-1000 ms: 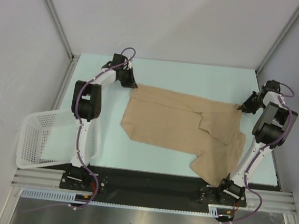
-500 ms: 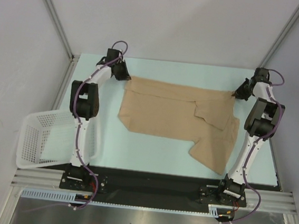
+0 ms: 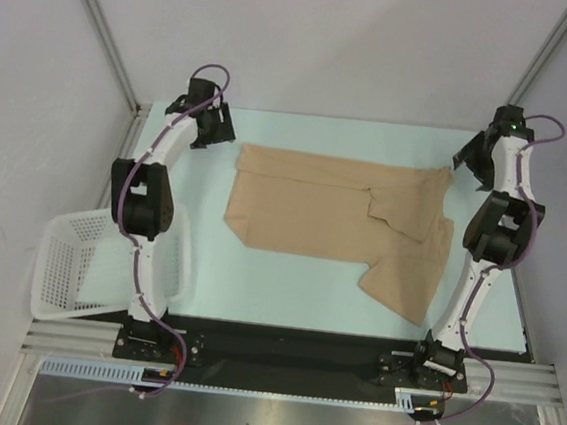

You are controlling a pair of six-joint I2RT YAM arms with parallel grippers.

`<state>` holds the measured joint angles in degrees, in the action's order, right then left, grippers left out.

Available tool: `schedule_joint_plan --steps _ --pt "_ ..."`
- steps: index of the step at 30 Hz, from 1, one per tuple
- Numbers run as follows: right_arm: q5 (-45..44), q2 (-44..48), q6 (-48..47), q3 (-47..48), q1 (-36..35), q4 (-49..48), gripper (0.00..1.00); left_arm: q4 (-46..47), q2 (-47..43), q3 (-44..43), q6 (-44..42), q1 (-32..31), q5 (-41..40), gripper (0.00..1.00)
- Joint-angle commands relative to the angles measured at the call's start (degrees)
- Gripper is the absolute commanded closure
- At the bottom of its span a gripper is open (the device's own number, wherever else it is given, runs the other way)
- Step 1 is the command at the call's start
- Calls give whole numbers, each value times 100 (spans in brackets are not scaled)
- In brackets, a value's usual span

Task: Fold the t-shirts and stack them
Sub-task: Fold the tshirt

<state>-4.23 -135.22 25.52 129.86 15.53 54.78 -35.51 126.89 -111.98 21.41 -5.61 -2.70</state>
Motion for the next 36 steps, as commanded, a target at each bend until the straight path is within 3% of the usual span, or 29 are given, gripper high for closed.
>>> schedule_joint_plan --steps 1,6,8,15,16,17,18,22,30,36 --pt "-1166 1188 190 -1012 29 789 14 -10 -1297 805 -304 -404 -732 23" --pt "-1134 2621 472 -3199 -330 254 14 255 -2554 2353 -154 -1247 -775 32" --pt "-1159 2956 533 -3554 -515 226 15 168 -2835 2698 -207 -1600 -907 32" --pt "140 4660 437 -5347 -1587 -125 16 -105 -3935 4254 749 -2638 -1381 38" --pt "290 4993 419 -5523 -1849 -152 17 -349 -3892 4220 864 -2699 -1496 56" --pt "361 5136 419 -5742 -2121 -135 17 -482 -3804 4159 1039 -2735 -1749 64" --pt "361 5268 428 -5857 -2316 -109 17 -623 -3690 4054 1084 -2787 -1899 65" --pt "282 5962 533 -6411 -2687 -134 17 -1448 -2847 3273 1348 -2902 -2234 56" --pt "361 6700 410 -7009 -2678 76 16 -1950 -1450 2270 1682 -2885 -2454 54" --pt "599 6833 384 -7212 -2502 111 16 -2259 -1000 1829 1823 -2876 -2499 54"
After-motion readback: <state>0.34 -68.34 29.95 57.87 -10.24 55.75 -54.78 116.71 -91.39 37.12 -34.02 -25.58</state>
